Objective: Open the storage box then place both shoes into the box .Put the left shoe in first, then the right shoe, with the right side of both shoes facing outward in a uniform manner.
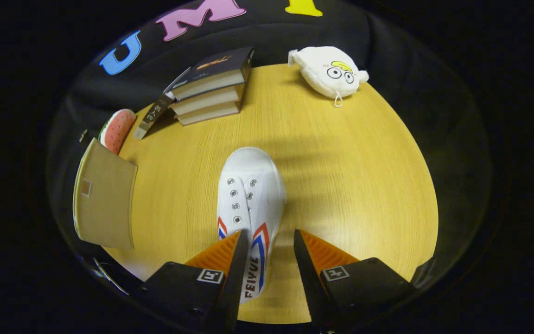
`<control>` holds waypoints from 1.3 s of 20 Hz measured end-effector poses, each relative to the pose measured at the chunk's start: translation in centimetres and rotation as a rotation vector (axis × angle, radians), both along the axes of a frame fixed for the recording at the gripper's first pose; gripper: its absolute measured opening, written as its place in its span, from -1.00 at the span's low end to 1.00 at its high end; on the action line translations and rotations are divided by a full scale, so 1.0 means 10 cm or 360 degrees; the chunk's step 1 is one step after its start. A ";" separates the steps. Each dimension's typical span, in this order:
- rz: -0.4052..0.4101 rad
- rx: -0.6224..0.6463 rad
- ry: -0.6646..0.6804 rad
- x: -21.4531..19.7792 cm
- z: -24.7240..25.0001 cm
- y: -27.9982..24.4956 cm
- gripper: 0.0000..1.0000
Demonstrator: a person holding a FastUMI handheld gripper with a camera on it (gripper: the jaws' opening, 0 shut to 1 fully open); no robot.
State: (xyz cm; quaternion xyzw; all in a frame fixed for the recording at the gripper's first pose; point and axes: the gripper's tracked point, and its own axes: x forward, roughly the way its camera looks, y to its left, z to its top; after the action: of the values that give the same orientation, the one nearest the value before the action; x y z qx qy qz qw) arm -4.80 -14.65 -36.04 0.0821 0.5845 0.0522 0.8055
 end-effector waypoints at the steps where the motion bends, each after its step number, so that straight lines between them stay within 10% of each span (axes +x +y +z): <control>1: 0.0060 -0.0038 0.0013 -0.02 -0.04 -0.03 0.34; 8: 0.0454 -0.0325 -0.0306 0.12 -0.07 0.07 0.49; 13: -0.0002 0.0180 -0.0026 0.07 -0.20 0.14 0.19; 18: 0.0063 0.0231 0.0021 0.04 -0.18 0.13 -0.25; 22: -0.0162 0.0312 0.0032 0.05 -0.13 0.07 -0.83; 26: -0.0324 0.0445 0.0001 0.04 0.03 0.16 -0.90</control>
State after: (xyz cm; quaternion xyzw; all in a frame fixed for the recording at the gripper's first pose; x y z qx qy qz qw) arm -4.37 -13.09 -35.78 0.2522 0.5604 0.0511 0.7872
